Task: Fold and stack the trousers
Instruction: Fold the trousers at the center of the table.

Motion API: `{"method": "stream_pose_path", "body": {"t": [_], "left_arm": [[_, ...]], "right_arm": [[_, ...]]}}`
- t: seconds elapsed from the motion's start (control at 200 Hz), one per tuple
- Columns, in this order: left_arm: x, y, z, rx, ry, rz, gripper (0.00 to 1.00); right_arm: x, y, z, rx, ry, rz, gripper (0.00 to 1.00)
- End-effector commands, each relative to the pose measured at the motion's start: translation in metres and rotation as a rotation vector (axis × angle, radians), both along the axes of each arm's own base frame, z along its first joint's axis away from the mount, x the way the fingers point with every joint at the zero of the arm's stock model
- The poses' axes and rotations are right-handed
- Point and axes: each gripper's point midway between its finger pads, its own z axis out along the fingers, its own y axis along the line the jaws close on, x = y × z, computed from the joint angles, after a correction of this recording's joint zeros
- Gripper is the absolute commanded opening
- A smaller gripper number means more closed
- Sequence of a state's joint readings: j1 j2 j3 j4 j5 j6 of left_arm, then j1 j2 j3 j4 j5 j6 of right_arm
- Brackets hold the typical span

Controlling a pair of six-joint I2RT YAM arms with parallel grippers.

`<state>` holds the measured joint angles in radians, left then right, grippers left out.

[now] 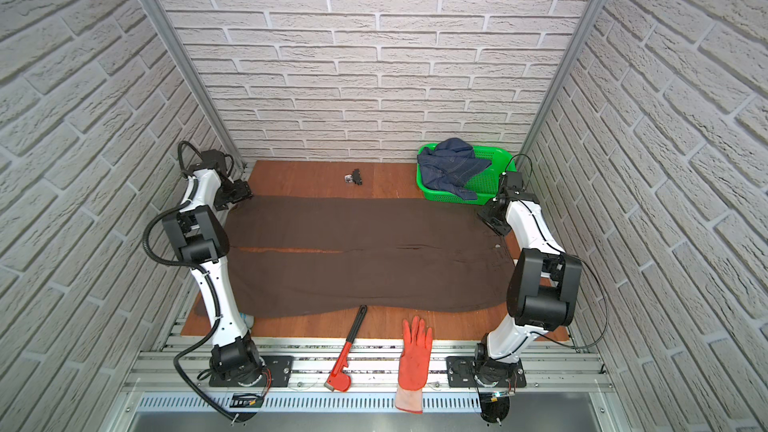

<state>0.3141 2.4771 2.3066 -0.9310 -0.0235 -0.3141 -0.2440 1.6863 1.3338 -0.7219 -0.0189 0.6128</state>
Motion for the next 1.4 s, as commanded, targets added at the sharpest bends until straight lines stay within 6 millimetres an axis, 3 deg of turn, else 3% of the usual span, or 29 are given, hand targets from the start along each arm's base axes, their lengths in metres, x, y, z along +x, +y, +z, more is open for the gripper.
{"method": "stream_pose_path", "body": {"t": [0.0,0.38,0.485,0.715,0.93,1.17,1.395], "left_arm": [[-0.004,0.001,-0.017,0.0,0.076,-0.081,0.81],[0.002,0.005,-0.045,0.012,0.114,-0.137,0.75],[0.002,0.011,-0.053,0.032,0.134,-0.13,0.78],[0.026,0.014,-0.029,0.06,0.002,-0.126,0.81],[0.031,0.019,-0.04,0.009,0.007,-0.106,0.79],[0.024,0.011,-0.048,-0.035,0.027,-0.107,0.65],[0.01,0.004,-0.064,-0.072,0.098,-0.092,0.53]], "right_arm": [[0.008,0.0,0.011,-0.014,-0.028,0.018,0.49],[0.014,0.0,0.003,0.004,-0.015,0.02,0.49],[0.016,0.001,0.002,0.011,-0.016,0.019,0.49],[0.015,0.0,0.004,0.005,-0.018,0.016,0.48],[0.015,-0.001,0.001,0.004,-0.011,0.004,0.48],[0.019,0.001,-0.004,0.032,-0.006,-0.013,0.47],[0.019,0.0,0.004,0.028,-0.015,-0.022,0.47]]}}
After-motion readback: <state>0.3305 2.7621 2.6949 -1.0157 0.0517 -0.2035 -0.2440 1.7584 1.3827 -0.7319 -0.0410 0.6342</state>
